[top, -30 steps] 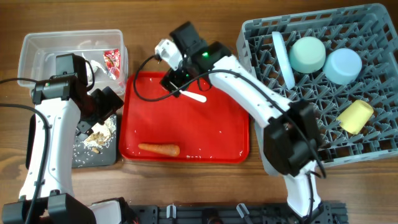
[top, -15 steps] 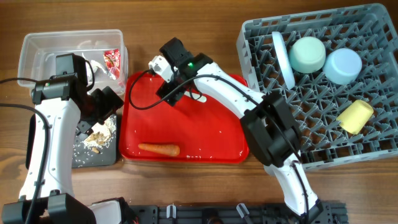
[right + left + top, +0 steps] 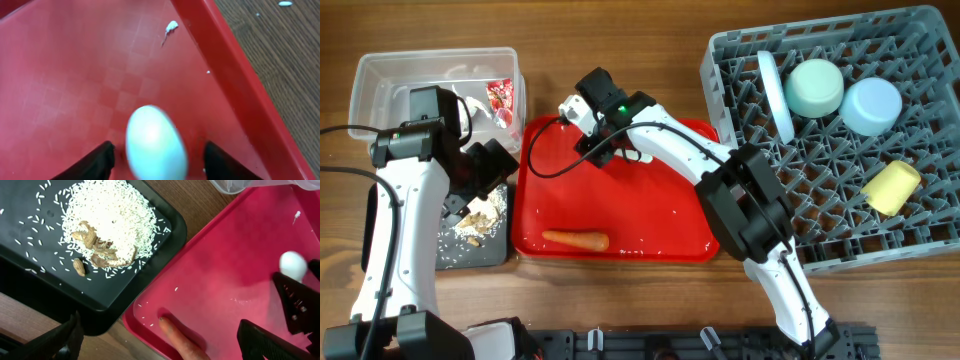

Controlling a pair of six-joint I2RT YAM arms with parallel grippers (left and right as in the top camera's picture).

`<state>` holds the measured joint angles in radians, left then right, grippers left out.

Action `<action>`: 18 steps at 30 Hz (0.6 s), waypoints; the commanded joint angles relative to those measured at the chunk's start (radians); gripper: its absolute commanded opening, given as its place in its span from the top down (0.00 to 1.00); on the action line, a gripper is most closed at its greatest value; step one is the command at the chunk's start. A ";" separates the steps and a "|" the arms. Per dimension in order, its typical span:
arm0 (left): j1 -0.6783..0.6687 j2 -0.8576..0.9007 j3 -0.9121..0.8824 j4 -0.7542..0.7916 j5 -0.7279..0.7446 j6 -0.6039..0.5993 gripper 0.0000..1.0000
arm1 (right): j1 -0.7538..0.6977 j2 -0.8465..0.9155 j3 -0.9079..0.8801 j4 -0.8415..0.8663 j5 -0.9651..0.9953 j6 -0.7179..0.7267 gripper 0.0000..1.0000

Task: Sort waste into correct bins and load items into the dishwasher rack

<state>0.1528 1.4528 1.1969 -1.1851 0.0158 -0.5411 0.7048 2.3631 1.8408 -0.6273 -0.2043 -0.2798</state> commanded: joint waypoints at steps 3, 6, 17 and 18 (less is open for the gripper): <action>0.005 -0.018 0.000 0.003 -0.006 -0.018 0.00 | 0.008 0.039 0.003 -0.012 0.037 0.055 0.53; 0.005 -0.018 0.000 0.003 -0.006 -0.018 0.00 | 0.008 0.039 0.003 -0.023 0.083 0.055 0.54; 0.005 -0.018 0.000 0.002 -0.006 -0.017 0.00 | 0.008 0.050 0.000 -0.058 0.100 0.018 0.55; 0.005 -0.018 0.000 0.002 -0.006 -0.018 0.00 | 0.008 0.052 0.000 -0.058 0.100 0.018 0.57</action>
<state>0.1528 1.4528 1.1969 -1.1851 0.0158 -0.5411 0.7128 2.3634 1.8496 -0.6727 -0.1272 -0.2596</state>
